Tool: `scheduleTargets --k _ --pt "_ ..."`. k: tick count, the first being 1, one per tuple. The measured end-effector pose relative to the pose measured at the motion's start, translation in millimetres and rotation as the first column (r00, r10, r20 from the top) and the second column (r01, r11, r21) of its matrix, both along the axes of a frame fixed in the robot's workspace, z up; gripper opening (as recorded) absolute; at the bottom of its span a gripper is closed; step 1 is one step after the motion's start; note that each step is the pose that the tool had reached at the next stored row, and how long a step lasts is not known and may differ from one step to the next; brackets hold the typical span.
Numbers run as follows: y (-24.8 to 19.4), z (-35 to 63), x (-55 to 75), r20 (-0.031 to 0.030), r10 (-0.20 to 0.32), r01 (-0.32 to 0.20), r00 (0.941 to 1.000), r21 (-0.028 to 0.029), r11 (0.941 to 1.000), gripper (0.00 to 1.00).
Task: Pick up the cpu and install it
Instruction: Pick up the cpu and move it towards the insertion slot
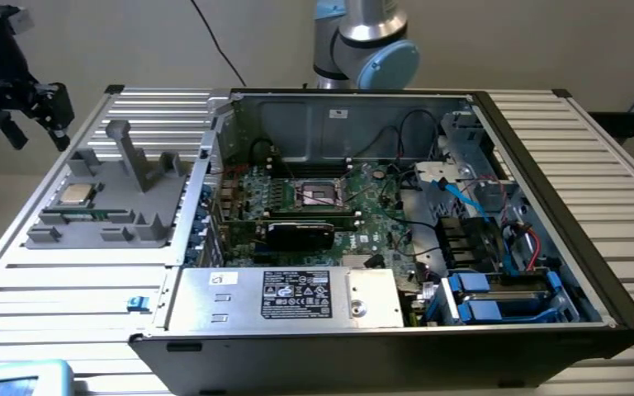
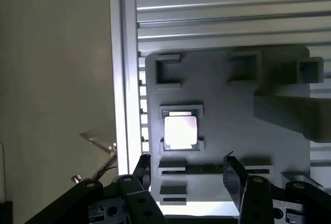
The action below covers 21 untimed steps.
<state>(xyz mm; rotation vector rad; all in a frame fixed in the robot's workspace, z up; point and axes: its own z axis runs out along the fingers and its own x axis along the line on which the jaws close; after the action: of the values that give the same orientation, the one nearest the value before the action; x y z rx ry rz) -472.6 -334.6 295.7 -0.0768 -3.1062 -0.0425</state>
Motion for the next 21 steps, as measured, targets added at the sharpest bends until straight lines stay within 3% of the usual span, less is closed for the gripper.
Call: scheduleTargets --k 13,21 --pt "-1.0 -23.4 2.1 -0.0001 0.001 -0.001 1.0 0.0007 1.0 0.68" --pt "-2.6 -30.2 2.1 0.0016 0.001 -0.001 1.0 0.0016 1.0 0.68"
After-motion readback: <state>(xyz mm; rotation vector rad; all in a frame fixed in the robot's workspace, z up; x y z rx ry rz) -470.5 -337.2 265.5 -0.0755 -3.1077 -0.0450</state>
